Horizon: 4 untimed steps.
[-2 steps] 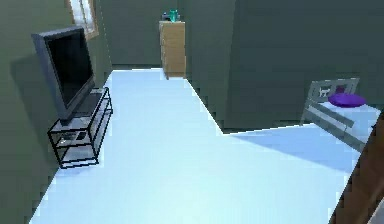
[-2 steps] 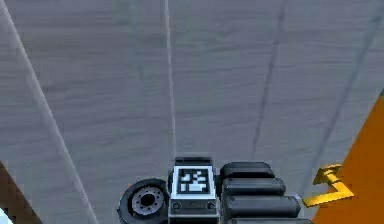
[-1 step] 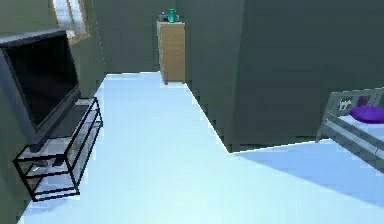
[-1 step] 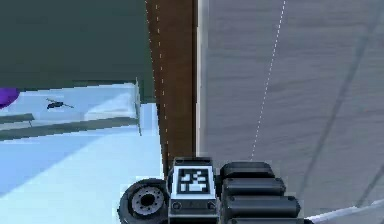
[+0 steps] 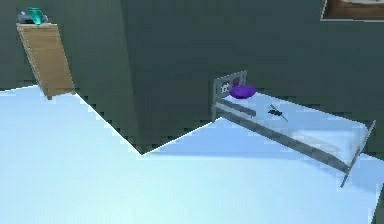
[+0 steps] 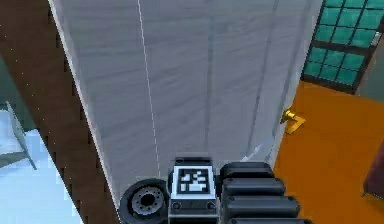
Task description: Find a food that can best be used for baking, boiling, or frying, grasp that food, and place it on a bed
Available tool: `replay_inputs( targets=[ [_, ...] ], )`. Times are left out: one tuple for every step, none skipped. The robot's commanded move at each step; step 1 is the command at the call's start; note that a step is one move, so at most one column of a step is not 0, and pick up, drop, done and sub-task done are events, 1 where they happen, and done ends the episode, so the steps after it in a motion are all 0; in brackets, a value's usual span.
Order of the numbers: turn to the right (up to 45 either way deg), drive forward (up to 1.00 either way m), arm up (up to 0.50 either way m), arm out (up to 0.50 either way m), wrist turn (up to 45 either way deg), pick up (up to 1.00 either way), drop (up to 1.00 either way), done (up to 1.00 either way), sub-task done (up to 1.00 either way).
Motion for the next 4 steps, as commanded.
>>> replay_inputs(
  targets=[
    [0.0, 0.30, 0.00, 0.00, 0.0, 0.00, 0.00, 0.00, 0.00],
    [18.0, 0.00, 0.00, 0.00, 0.0, 0.00, 0.00, 0.00, 0.00],
    [0.0, 1.00, 0.00, 0.00, 0.0, 0.00, 0.00, 0.00, 0.00],
    [3.0, 0.00, 0.00, 0.00, 0.0, 0.00, 0.00, 0.00, 0.00]
  ],
)
